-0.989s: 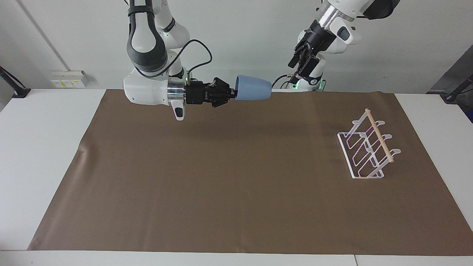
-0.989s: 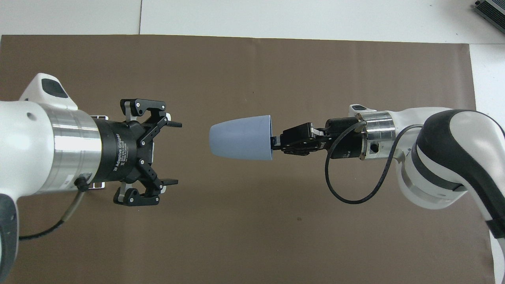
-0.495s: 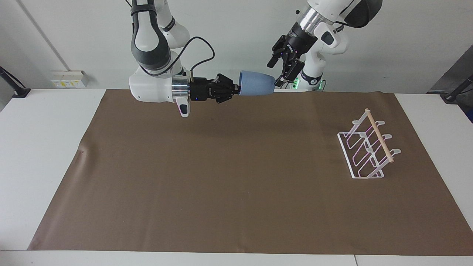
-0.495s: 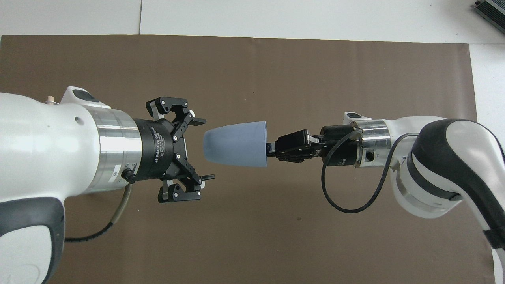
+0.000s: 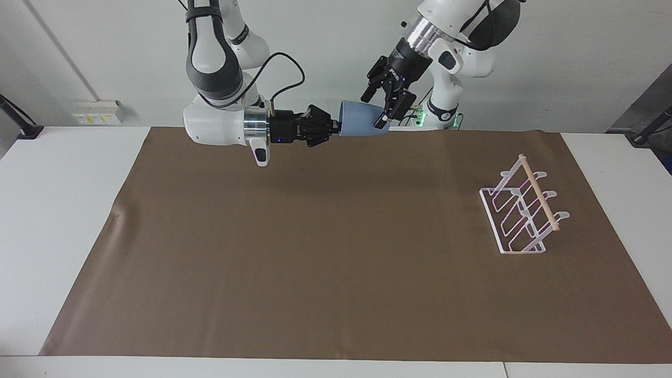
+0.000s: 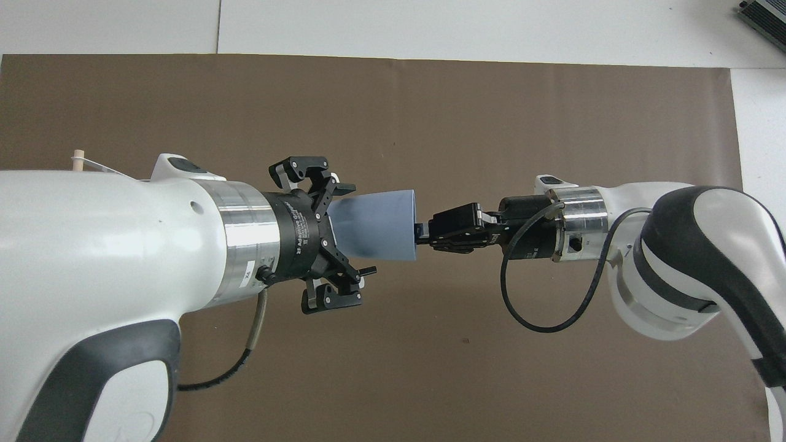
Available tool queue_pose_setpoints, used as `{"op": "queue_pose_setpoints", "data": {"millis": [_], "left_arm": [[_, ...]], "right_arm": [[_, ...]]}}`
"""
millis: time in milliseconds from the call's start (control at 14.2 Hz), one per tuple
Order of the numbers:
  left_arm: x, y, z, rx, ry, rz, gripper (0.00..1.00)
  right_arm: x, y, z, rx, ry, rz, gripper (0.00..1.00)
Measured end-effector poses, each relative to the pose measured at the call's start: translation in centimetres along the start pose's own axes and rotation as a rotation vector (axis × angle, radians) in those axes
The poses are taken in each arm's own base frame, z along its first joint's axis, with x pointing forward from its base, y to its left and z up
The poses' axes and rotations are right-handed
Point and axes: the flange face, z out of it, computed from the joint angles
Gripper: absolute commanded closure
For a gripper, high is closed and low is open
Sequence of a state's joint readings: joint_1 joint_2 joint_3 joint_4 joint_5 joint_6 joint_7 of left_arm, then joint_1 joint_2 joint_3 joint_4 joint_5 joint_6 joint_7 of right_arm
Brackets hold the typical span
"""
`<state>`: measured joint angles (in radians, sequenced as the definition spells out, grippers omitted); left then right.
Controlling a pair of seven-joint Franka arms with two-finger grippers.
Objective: Hang cup on cup holder
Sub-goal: 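Close the left gripper around the cup's wide end near the right gripper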
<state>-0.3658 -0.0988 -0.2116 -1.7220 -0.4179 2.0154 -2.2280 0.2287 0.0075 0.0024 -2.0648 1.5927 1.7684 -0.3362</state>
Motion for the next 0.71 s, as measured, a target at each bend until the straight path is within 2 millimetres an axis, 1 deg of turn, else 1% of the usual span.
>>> {"op": "queue_pose_setpoints", "data": {"millis": [141, 212, 283, 353, 424, 495, 707], "left_arm": [[0.36, 0.06, 0.71, 0.004, 0.006, -0.012, 0.0], [0.44, 0.08, 0.91, 0.006, 0.008, -0.014, 0.16], [0.46, 0.07, 1.02, 0.007, 0.009, -0.014, 0.51], [0.48, 0.18, 0.99, 0.002, 0.006, -0.015, 0.76], [0.55, 0.26, 0.92, 0.001, 0.006, -0.009, 0.86], [0.5, 0.23, 0.93, 0.0, 0.005, -0.003, 1.0], [0.46, 0.18, 0.95, 0.001, 0.005, 0.003, 1.0]], "right_arm": [[-0.01, 0.05, -0.01, 0.0, 0.0, 0.001, 1.0], [-0.01, 0.07, -0.01, 0.0, 0.0, 0.001, 1.0], [-0.02, 0.08, -0.01, 0.0, 0.0, 0.0, 1.0], [-0.08, 0.13, 0.01, 0.0, -0.002, -0.001, 1.0], [-0.08, 0.2, -0.09, 0.0, 0.0, -0.002, 1.0], [-0.08, 0.2, -0.16, 0.001, 0.0, -0.002, 1.0], [-0.12, 0.21, -0.23, 0.001, 0.001, -0.003, 1.0]]}}
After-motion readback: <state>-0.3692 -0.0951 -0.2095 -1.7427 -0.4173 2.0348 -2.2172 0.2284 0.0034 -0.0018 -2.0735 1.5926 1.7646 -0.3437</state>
